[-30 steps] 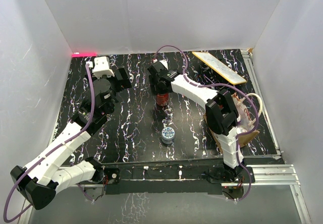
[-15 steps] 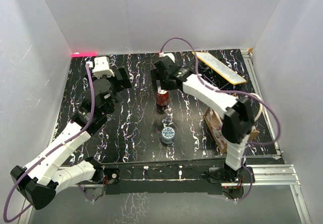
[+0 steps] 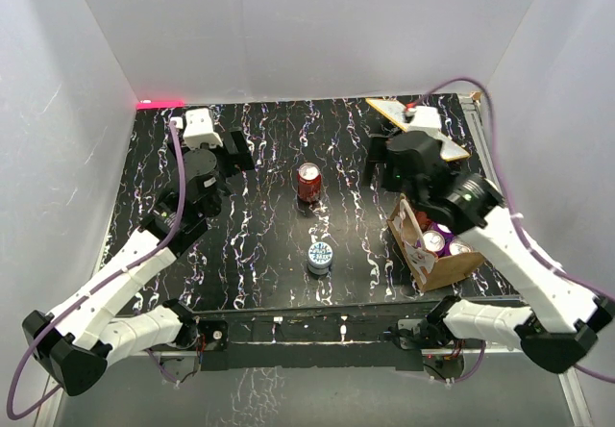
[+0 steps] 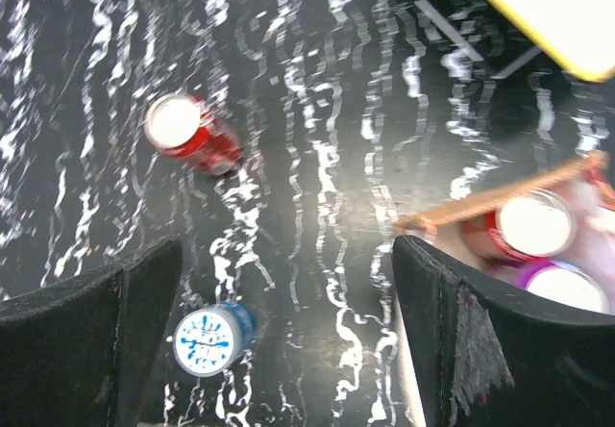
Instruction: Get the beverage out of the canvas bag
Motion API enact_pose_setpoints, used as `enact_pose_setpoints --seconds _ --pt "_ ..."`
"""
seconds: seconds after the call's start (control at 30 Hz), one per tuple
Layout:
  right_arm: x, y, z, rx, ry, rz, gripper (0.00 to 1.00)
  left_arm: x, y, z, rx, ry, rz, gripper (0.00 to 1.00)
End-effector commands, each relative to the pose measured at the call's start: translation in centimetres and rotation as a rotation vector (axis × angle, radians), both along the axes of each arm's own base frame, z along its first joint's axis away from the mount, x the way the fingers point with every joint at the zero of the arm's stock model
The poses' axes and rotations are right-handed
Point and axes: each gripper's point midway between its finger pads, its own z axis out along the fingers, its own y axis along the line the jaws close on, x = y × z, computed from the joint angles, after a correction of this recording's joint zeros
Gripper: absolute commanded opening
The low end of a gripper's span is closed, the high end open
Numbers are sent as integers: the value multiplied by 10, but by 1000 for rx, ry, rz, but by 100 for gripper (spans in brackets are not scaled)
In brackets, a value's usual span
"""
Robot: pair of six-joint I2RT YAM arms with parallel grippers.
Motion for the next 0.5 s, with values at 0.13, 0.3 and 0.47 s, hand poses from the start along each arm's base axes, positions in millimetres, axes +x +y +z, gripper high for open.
enact_pose_setpoints --seconds 0.13,0.3,0.47 --pt "-6 -121 -4 -167 14 -383 91 2 -4 15 -32 -25 -3 97" --pt "-4 -166 -31 -167 112 -499 90 1 -3 14 -34 -26 2 97" --pt "-14 -173 -57 -96 177 -522 82 0 -2 17 -39 -33 0 97"
